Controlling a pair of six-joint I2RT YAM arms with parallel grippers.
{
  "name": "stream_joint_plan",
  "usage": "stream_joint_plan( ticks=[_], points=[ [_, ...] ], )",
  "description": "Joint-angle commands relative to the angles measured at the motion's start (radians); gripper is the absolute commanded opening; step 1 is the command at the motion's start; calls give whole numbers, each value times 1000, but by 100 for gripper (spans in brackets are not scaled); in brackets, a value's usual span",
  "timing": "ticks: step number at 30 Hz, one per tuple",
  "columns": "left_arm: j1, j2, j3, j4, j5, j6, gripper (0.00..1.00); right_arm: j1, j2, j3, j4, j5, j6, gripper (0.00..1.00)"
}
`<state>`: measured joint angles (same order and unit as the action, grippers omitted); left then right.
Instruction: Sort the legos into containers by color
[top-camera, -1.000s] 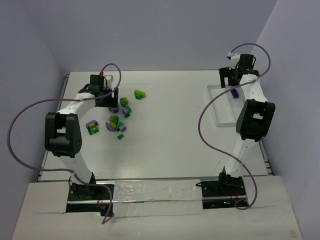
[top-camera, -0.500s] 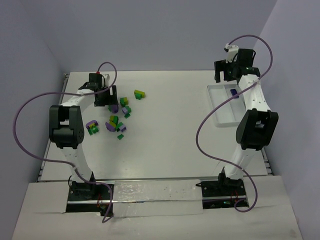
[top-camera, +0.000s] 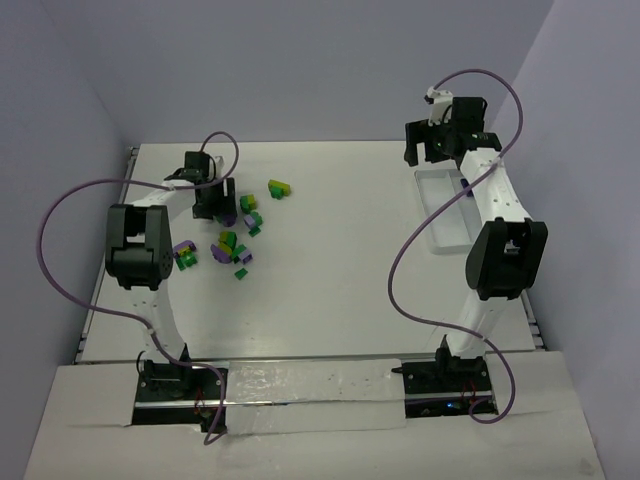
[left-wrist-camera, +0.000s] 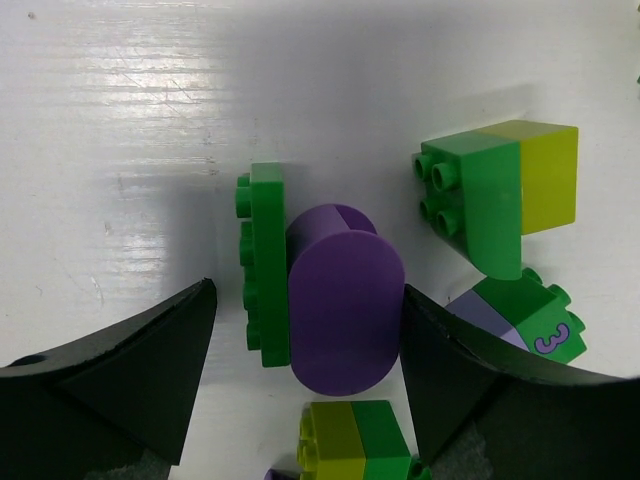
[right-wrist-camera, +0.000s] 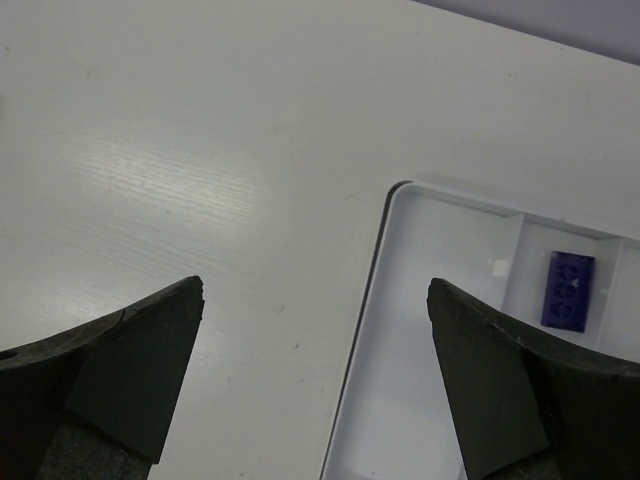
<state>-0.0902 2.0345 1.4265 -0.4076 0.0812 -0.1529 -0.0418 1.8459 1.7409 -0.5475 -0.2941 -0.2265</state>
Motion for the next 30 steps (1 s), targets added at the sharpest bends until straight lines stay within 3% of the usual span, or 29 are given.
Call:
stream_joint_plan(
  ticks=[1,8,12,13,21,26,30],
  points=[
    [-15,11,36,39,-35,7,76,31,-63,34,0,-31,44,100],
    [-23,-11,10,66,-56,31,49,95,-83,-6,17,-108,139,100],
    [-23,-82,-7,58,-6,42,35,103,-168,-201,211,-249,346,100],
    [-23,-107,-8,59,-5,44,35,110,-185,-204,213,-283,376,100],
    [-58,-477,-106,59,395,64,30,224,-223,-258,310,-447,554,100],
    [-185,-626,-184,77,424,90,27,271,-262,-326,417,-525,725,100],
    [-245,-645,-189,85,425,61,27,339,-285,-342,460,-544,771,100]
  ],
)
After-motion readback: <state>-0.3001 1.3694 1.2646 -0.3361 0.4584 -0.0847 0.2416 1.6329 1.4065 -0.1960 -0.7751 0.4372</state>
